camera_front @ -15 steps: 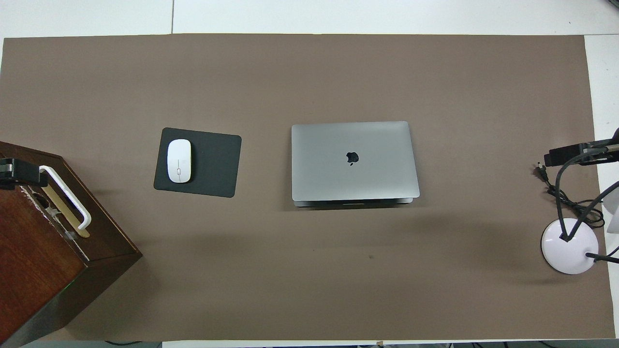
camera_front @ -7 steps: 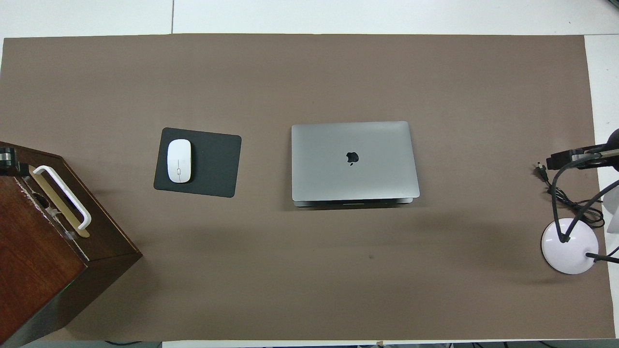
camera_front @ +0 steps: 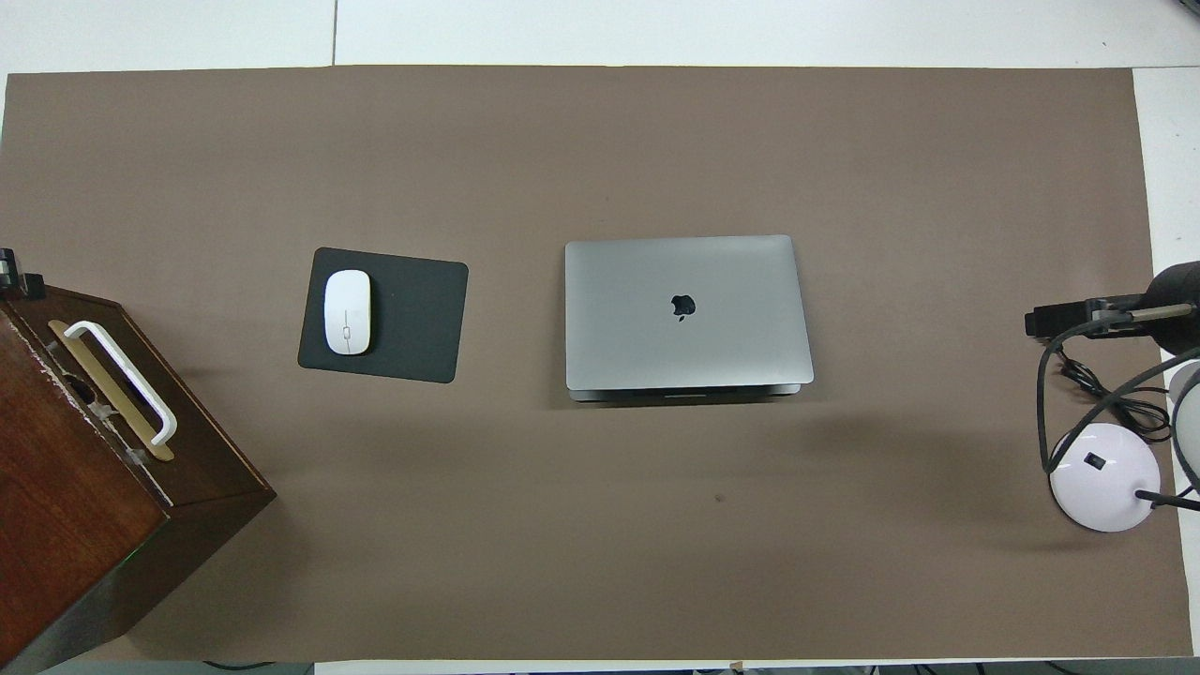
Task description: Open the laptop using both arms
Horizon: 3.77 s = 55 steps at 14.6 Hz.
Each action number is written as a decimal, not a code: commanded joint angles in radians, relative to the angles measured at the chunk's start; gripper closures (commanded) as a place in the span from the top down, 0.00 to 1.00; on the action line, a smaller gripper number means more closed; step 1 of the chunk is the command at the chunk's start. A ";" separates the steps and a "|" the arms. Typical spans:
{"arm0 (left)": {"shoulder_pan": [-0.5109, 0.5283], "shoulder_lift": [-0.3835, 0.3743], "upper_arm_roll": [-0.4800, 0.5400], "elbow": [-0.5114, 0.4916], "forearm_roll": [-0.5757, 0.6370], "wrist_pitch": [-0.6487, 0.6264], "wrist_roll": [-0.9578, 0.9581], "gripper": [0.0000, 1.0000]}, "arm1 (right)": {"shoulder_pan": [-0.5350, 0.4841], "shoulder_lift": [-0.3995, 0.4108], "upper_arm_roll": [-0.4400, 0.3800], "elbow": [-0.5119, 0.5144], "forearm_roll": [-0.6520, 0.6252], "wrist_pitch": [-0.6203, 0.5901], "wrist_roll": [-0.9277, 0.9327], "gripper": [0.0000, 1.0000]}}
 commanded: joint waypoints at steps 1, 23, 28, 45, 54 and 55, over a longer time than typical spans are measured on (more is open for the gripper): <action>0.005 -0.002 0.000 -0.022 -0.024 0.069 -0.010 0.00 | 0.004 -0.033 0.005 -0.057 0.020 0.039 0.051 1.00; -0.234 -0.283 -0.003 -0.752 -0.029 0.798 0.118 0.00 | 0.329 -0.199 0.007 -0.434 0.221 0.499 0.599 1.00; -0.322 -0.305 -0.003 -0.838 -0.029 0.884 0.120 0.00 | 0.447 -0.197 0.008 -0.503 0.241 0.651 0.749 1.00; -0.623 -0.062 -0.005 -0.960 -0.029 1.320 0.095 0.00 | 0.677 -0.095 0.011 -0.617 0.577 1.103 0.878 1.00; -0.728 0.114 -0.005 -0.960 -0.029 1.571 0.080 0.00 | 0.731 -0.044 0.013 -0.621 0.635 1.214 0.877 1.00; -0.739 0.134 -0.003 -0.961 -0.029 1.603 0.080 0.00 | 0.734 -0.042 0.013 -0.623 0.648 1.218 0.877 1.00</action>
